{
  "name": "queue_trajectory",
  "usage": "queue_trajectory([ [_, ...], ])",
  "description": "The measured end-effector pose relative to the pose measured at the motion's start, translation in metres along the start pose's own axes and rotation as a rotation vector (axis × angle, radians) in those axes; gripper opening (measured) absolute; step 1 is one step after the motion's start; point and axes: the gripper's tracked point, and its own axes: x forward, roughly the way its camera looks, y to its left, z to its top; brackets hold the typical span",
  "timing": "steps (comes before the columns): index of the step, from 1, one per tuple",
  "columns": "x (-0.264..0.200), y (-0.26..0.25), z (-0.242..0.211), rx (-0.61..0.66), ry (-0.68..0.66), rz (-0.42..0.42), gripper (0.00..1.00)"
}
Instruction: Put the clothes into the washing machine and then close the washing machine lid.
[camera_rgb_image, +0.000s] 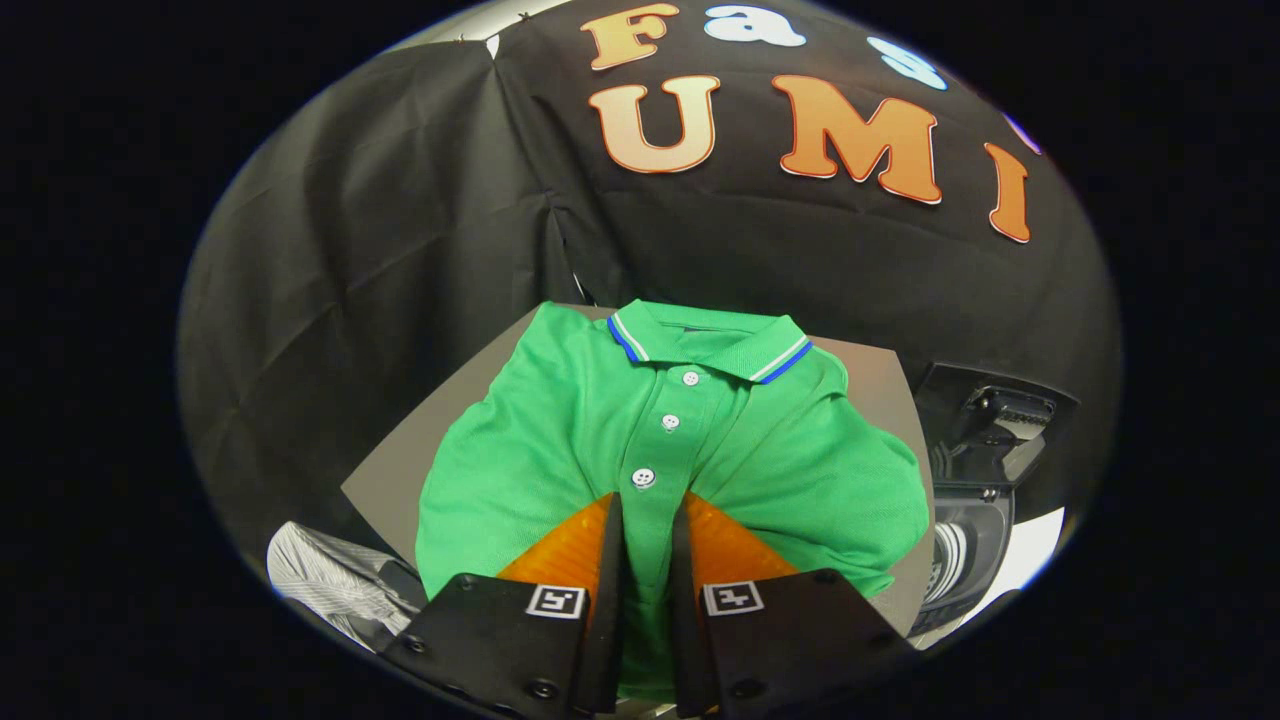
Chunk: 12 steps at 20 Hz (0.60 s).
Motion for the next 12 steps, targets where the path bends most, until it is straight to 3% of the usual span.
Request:
queue_trajectory([
  [6,0.001,-0.001,0.0,0.023,-0.027,0.027,0.1],
  [12,-0.011,-0.003,0.016,0.051,-0.048,0.056,0.08],
])
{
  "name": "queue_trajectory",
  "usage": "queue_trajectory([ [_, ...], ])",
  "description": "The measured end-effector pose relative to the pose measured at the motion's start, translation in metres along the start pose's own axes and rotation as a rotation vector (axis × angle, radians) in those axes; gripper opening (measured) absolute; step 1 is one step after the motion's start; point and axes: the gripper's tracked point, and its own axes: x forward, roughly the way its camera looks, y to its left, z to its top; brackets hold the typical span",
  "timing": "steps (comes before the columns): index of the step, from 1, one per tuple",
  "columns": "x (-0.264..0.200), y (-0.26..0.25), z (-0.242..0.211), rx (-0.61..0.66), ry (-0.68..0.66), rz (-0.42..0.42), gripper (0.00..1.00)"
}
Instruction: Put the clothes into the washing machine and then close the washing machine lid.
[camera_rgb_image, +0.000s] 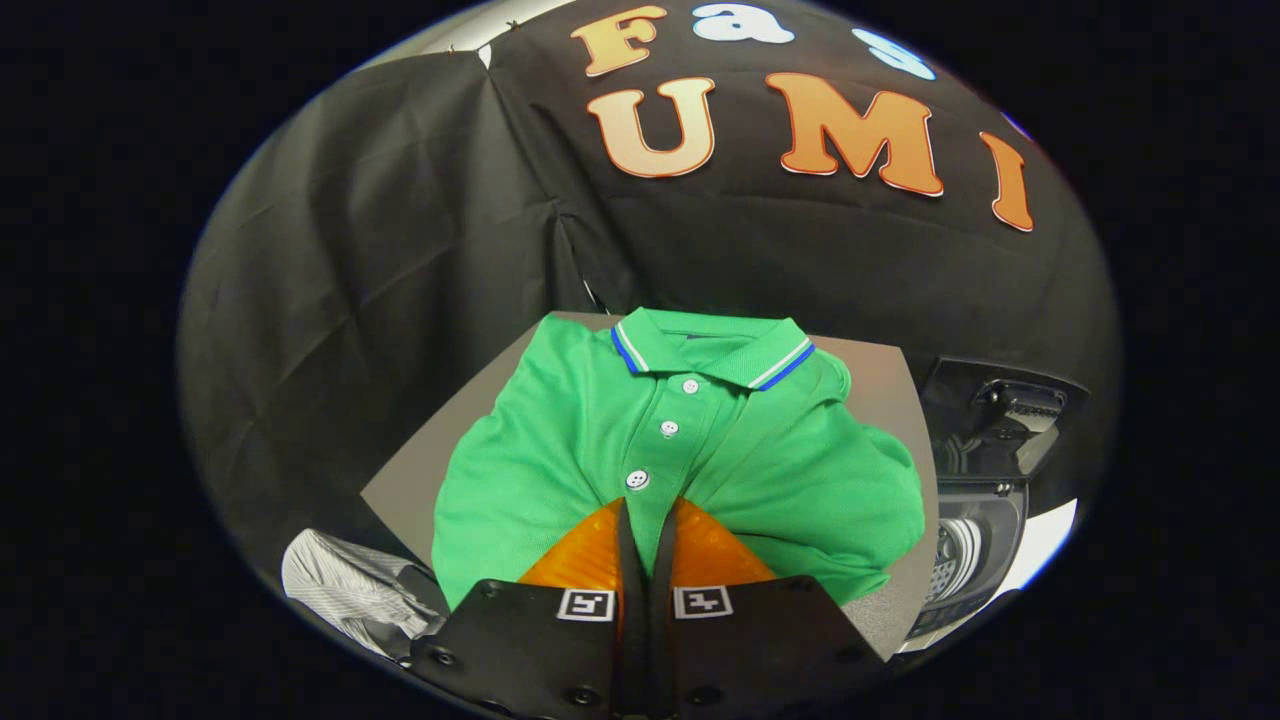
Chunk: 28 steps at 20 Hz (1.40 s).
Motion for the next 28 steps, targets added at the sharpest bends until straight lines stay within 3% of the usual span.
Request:
queue_trajectory([
  [7,-0.05,0.002,0.052,-0.007,-0.106,0.024,0.08],
  [14,-0.105,-0.03,0.091,0.031,-0.212,0.006,0.08],
  [28,-0.182,-0.151,0.126,0.107,-0.338,-0.122,0.08],
])
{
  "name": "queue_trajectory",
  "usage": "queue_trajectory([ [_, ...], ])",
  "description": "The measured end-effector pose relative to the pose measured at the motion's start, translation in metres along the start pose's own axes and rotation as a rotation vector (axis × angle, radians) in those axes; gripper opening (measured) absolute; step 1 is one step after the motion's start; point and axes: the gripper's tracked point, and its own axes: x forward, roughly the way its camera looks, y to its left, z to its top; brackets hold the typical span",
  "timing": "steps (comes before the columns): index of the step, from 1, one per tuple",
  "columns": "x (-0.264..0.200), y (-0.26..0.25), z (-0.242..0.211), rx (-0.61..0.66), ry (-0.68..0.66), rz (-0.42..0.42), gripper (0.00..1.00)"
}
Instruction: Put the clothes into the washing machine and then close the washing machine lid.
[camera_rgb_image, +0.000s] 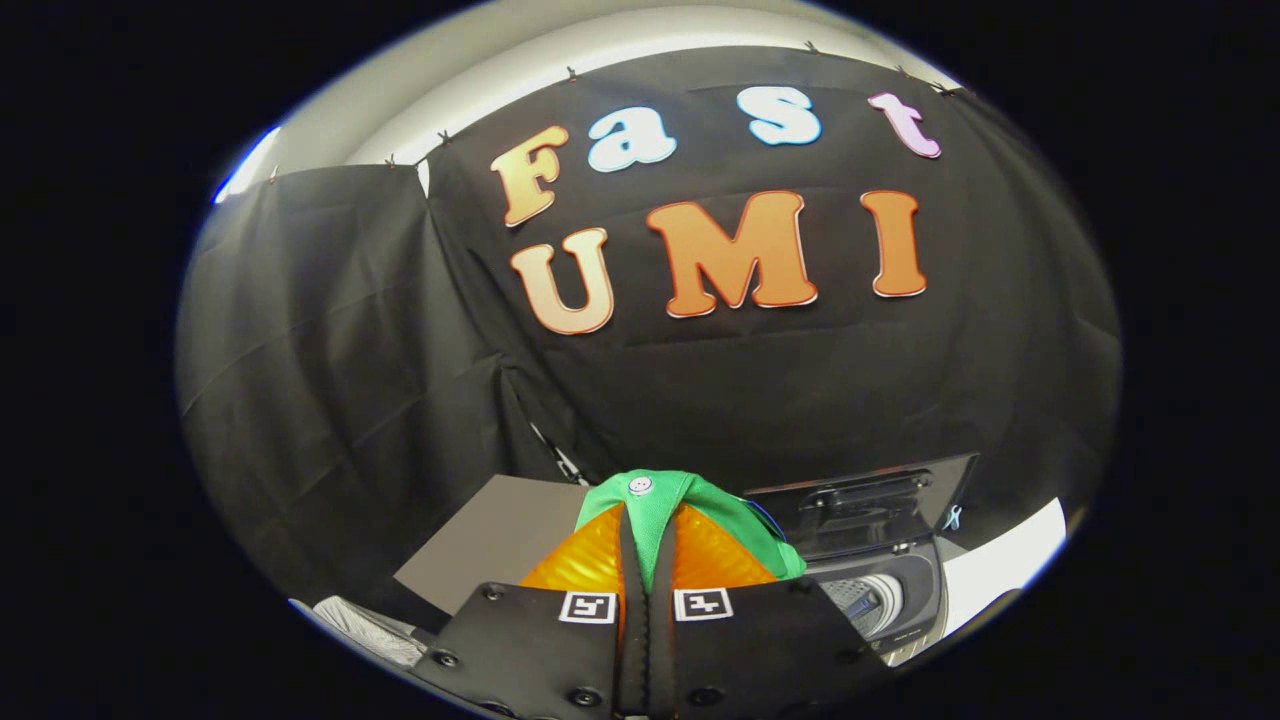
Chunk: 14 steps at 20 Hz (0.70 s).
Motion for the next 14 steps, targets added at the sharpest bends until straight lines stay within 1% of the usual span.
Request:
queue_trajectory([
  [7,-0.02,-0.086,0.01,0.058,-0.015,-0.083,0.08],
  [14,-0.024,-0.167,-0.007,0.067,0.021,-0.162,0.08],
])
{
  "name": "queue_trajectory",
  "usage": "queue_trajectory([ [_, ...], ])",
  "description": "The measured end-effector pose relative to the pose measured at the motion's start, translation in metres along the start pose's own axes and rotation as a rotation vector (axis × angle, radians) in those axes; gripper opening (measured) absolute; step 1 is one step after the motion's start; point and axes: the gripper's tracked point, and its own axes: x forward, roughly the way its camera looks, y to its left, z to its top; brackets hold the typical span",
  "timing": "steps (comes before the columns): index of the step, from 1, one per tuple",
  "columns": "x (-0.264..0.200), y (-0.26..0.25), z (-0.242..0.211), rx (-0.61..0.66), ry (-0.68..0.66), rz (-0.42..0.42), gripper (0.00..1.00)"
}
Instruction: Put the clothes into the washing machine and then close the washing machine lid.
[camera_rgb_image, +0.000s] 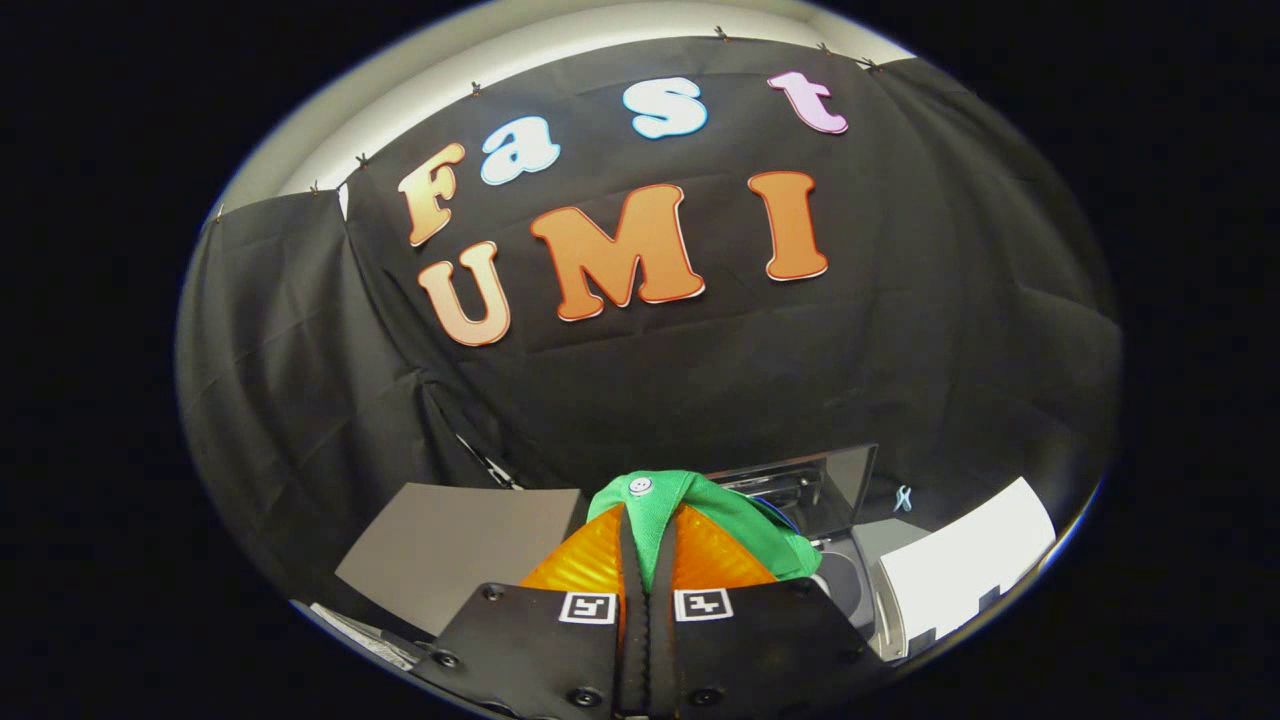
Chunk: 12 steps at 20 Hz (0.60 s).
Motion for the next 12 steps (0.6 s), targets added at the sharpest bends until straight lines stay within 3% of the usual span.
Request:
queue_trajectory([
  [12,0.048,-0.078,-0.075,0.026,0.146,-0.016,0.08],
])
